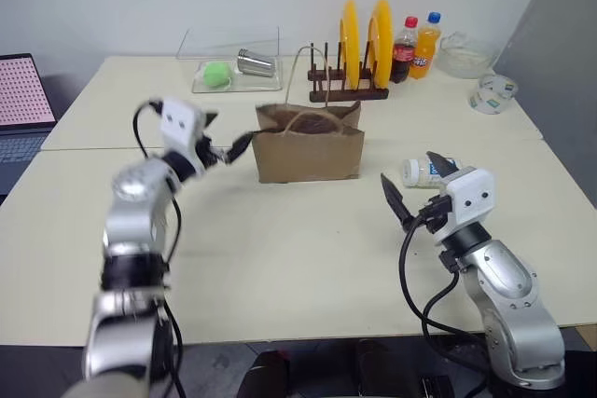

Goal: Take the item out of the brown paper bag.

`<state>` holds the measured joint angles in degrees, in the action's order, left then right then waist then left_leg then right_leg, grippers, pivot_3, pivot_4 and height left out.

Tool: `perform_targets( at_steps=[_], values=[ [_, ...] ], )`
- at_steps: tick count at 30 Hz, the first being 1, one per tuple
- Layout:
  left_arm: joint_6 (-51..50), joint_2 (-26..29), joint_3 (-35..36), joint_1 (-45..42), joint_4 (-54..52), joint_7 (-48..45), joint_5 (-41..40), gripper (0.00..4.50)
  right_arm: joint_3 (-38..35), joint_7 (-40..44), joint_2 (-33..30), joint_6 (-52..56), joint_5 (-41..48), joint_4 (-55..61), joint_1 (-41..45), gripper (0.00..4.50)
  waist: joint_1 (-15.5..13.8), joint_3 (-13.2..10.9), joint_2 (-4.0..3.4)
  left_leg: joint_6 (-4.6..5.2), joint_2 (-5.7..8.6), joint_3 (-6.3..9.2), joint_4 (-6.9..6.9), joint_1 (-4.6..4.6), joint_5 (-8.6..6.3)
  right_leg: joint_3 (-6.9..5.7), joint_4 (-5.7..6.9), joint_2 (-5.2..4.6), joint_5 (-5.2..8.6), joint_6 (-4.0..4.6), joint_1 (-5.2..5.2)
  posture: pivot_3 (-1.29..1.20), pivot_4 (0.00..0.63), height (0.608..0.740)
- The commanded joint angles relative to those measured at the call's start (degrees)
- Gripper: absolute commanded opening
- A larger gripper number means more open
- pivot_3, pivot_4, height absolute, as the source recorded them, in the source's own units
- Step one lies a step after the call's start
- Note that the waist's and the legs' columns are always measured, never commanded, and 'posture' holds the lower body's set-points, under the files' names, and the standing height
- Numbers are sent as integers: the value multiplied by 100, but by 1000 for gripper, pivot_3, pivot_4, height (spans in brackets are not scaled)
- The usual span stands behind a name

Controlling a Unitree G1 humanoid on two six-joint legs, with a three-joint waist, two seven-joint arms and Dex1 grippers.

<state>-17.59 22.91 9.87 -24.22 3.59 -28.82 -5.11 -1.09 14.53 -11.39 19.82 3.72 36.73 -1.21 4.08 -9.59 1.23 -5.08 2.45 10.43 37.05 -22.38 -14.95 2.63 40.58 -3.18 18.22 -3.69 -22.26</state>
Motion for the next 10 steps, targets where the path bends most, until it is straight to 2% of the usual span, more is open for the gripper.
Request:
perform_targets(
  at_steps=[1, 5, 10],
  values=[
    [236, -155, -98, 410, -1140, 485, 171, 4437, -120, -30, 103, -841, 78, -93, -391, 4500, -64, 0, 0, 1, 0, -2, -1, 0, -1, 0, -1, 0, 0, 0, 0, 0, 150, 740],
    [462, -375, -321, 1112, -1649, 586, 158, 4437, -101, -9, 238, -1372, 174, -376, -715, 4500, -89, 10, -14, 4, -2, -19, -7, 7, -2, 9, -10, 0, 0, 0, 5, 0, 150, 740],
    [764, -630, -511, 1394, -1701, 705, 113, 4437, -118, 155, 139, -1766, 239, -721, -764, 4500, -89, 11, -17, 20, -2, -32, -15, 52, -12, 13, -15, 10, 0, 1, 39, 0, 150, 740]
  ],
)
